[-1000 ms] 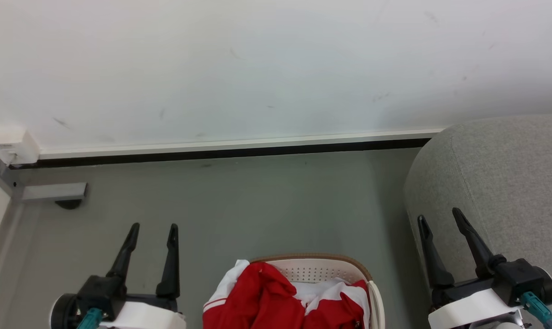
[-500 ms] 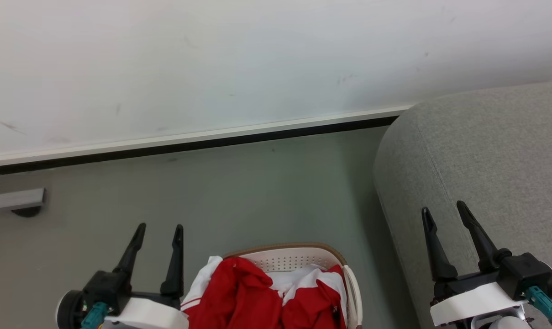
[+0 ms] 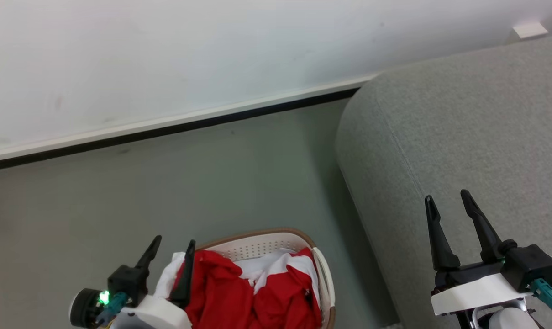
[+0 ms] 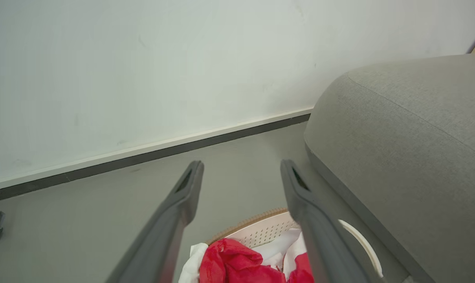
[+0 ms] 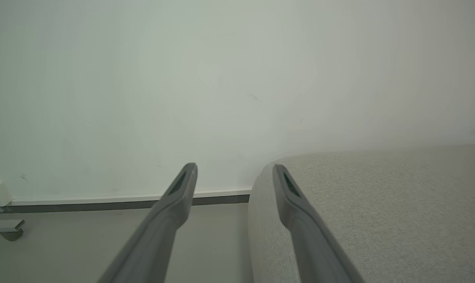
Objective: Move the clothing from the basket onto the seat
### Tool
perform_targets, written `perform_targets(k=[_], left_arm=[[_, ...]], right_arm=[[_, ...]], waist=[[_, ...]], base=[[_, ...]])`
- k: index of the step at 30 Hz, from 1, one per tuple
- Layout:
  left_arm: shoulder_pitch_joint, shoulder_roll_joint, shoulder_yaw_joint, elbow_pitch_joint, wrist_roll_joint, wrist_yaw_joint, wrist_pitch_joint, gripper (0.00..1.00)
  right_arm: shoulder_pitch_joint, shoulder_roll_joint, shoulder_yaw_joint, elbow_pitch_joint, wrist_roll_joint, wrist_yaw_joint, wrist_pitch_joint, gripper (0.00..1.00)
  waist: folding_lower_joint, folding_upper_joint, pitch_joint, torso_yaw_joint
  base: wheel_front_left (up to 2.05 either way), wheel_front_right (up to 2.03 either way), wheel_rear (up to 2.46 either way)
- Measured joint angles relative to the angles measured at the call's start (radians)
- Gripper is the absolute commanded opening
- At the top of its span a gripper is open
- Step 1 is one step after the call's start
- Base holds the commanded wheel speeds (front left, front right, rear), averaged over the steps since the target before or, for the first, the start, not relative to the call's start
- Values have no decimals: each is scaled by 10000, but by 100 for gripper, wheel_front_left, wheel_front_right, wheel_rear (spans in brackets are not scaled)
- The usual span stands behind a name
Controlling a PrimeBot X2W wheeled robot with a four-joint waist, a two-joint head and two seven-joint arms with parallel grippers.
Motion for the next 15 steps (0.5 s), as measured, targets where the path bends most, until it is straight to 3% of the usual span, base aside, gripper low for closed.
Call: perform_targets(k=[15], left_arm=[[-2078,715,-1097,3946,345,-311,322,100]], right_arm=[[-524,144,-610,-380,316,0,0,100]], waist=[[1,0,1465,-974]], base=[[0,0,0]])
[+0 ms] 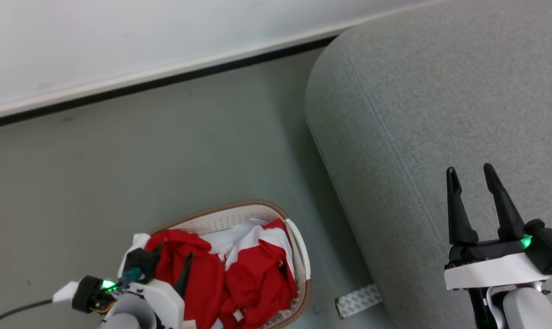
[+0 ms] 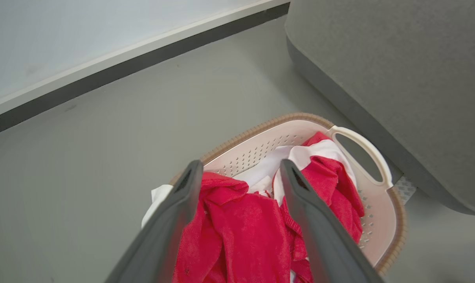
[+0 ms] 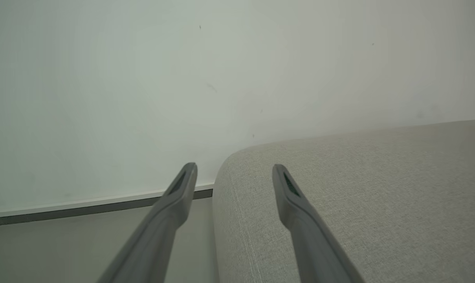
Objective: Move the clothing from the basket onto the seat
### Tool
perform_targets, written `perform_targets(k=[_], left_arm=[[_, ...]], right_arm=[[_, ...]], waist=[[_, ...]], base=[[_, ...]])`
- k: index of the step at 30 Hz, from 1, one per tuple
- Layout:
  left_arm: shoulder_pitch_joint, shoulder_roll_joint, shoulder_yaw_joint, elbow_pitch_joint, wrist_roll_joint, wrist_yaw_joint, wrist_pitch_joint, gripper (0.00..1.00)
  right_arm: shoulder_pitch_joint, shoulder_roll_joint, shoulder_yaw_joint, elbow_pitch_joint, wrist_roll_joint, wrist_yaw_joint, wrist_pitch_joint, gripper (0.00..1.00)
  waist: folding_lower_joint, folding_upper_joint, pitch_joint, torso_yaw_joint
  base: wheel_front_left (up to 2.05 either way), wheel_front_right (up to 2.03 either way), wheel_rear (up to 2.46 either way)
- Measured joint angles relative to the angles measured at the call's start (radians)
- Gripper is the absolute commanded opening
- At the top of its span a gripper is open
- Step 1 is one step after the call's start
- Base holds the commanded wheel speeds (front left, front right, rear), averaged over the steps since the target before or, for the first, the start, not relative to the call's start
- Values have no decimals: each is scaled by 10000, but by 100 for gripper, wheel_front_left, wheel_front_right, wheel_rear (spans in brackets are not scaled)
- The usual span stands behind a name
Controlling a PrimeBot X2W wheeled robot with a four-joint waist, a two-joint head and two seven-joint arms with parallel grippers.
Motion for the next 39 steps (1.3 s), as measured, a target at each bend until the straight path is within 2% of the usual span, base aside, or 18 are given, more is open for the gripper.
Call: perform_targets(k=[10,18,25,34,39], left_arm=[[-1598,251,-1611,2577,163,-77,1390,100],[-2751,662,-2700,4036,-27,-81,2658,100],[-3428,943,-3473,4520,150,-81,3473,100],[-3858,1386,-4119,4755,198,-81,4077,100],[-3943,1436,-4686,4796,-75,-71,4169,100]], right_arm=[[-546,15,-100,-510,673,0,-2,100],[-960,17,-8,-911,1070,0,-2,100],[-1183,19,240,-993,1461,0,0,100],[-1367,19,543,-1011,1919,2,-2,100],[-1379,17,510,-1034,1965,0,-2,100]], waist=[[1,0,1152,-397],[1,0,2129,-665],[2,0,2860,-975],[1,0,3636,-1595],[1,0,4002,-1785]], base=[[0,0,0],[0,0,0],[0,0,0],[0,0,0],[0,0,0]])
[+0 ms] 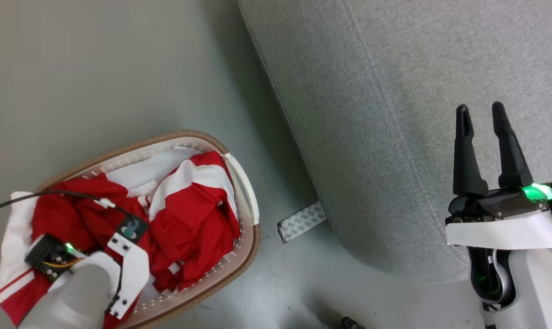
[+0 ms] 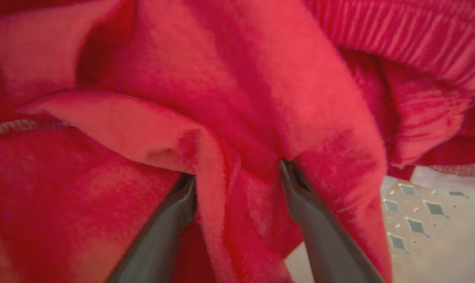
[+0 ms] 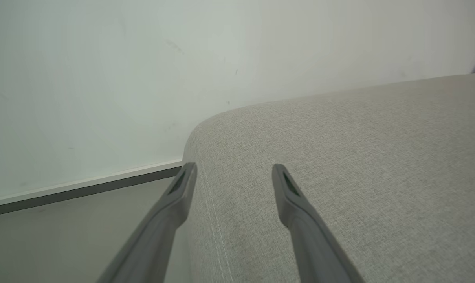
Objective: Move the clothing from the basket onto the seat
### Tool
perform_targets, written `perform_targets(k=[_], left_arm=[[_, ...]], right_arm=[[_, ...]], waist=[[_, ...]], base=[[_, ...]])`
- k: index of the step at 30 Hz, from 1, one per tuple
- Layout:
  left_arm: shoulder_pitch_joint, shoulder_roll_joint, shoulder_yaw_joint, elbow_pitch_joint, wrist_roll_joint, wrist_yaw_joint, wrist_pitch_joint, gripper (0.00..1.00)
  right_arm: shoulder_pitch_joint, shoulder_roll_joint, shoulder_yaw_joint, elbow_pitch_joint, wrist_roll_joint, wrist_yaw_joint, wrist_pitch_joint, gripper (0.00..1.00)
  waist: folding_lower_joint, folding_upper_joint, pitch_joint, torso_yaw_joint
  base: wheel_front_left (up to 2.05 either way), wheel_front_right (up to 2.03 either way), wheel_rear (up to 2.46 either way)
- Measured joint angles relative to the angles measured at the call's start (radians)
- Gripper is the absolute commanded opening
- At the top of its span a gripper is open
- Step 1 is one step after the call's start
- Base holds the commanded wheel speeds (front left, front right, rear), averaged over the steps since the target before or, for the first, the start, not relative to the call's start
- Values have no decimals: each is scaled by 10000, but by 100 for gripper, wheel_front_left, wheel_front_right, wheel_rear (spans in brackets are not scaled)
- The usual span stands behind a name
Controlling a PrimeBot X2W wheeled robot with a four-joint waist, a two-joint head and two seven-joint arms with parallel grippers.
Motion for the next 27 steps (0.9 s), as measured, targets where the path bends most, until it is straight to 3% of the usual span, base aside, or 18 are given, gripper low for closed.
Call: perform_targets(k=[1,2,4,5,18,27], left_arm=[[12,0,-132,13,-63,-2,0,100],[14,12,-253,27,-148,-2,0,91],[12,52,-476,29,-336,-4,-8,8],[9,71,-594,31,-403,-4,-8,0],[50,343,-1584,12,-1871,-12,-744,0],[593,-360,-1532,10,-2752,-10,-1875,0]], right_arm=[[0,2,-15,-19,2,0,0,100],[1,2,-23,-25,17,0,0,100],[3,2,-25,-27,33,0,0,100],[3,2,-21,-27,59,0,0,100],[-187,6,201,173,54,0,0,100],[10,10,90,472,-497,0,0,100]], waist=[[0,0,55,-6],[0,0,103,-6],[0,0,169,0],[0,0,187,3],[0,0,-265,-57],[-1,0,-1654,299]], base=[[0,0,0],[0,0,0],[0,0,0],[0,0,0],[0,0,0],[0,0,0]])
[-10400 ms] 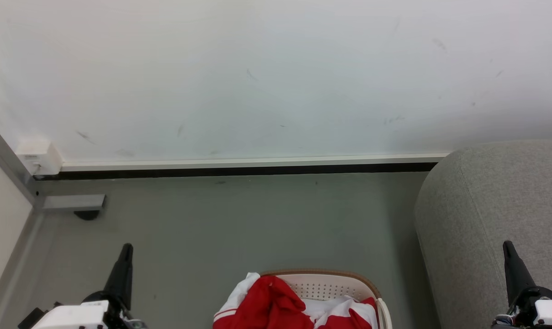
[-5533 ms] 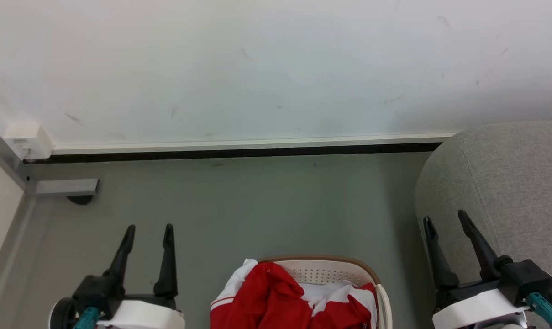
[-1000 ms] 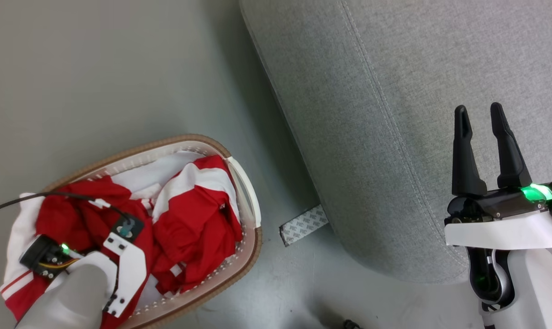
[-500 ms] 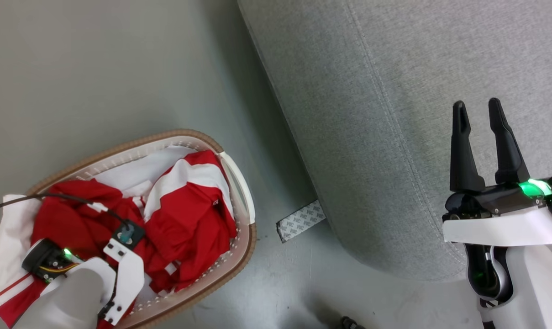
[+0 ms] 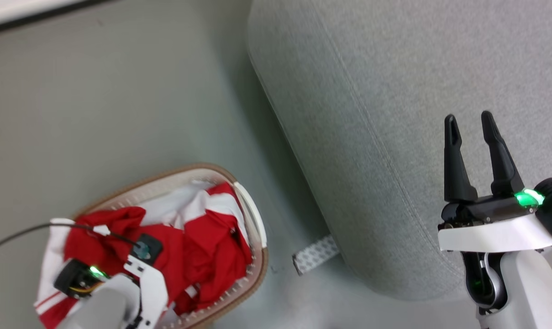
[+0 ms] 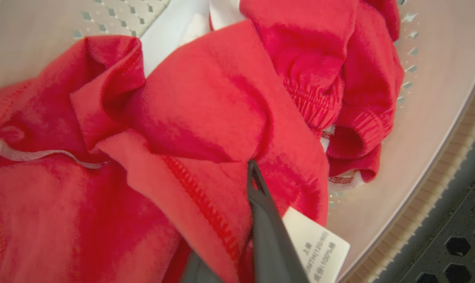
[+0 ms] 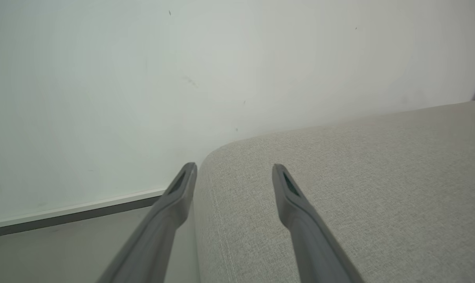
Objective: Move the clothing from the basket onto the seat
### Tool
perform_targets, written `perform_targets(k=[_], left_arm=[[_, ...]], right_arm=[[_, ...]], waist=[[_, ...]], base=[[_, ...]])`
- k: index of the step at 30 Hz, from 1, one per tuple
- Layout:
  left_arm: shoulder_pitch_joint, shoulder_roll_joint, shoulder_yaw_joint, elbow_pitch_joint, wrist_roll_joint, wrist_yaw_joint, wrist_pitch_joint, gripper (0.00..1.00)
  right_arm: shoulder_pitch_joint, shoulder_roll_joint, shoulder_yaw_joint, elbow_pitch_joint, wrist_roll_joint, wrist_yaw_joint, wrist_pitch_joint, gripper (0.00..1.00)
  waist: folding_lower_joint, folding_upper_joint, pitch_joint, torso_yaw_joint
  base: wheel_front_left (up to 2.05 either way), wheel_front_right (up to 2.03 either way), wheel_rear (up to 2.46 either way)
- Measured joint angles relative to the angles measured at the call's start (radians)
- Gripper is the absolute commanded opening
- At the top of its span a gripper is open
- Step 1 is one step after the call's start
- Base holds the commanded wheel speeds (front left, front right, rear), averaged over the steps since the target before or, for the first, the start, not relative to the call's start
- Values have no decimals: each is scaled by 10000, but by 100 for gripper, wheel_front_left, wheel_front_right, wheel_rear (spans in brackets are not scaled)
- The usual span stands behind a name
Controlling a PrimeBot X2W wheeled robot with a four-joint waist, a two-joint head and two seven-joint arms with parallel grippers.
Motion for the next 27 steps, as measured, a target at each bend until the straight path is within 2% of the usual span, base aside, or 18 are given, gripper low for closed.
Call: perform_targets(k=[6,11,16,27], left_arm=[[372,-637,52,-61,-569,-2,-796,0],[550,-997,40,-364,-1124,-2,-1613,0],[698,-1227,-52,-748,-1668,0,-2184,0],[932,-1461,-150,-2196,-2477,-2,-2585,0]], right_arm=[[407,6,-90,286,-577,0,0,100],[602,6,-138,382,-633,0,0,100],[745,10,-159,556,-989,2,2,100],[1272,-127,-13,748,-721,0,0,100]], waist=[[0,0,-1170,465],[-1,0,-2033,1068],[0,0,-2741,1777],[-1,0,-4210,3188]], base=[[0,0,0],[0,0,0],[0,0,0],[0,0,0]])
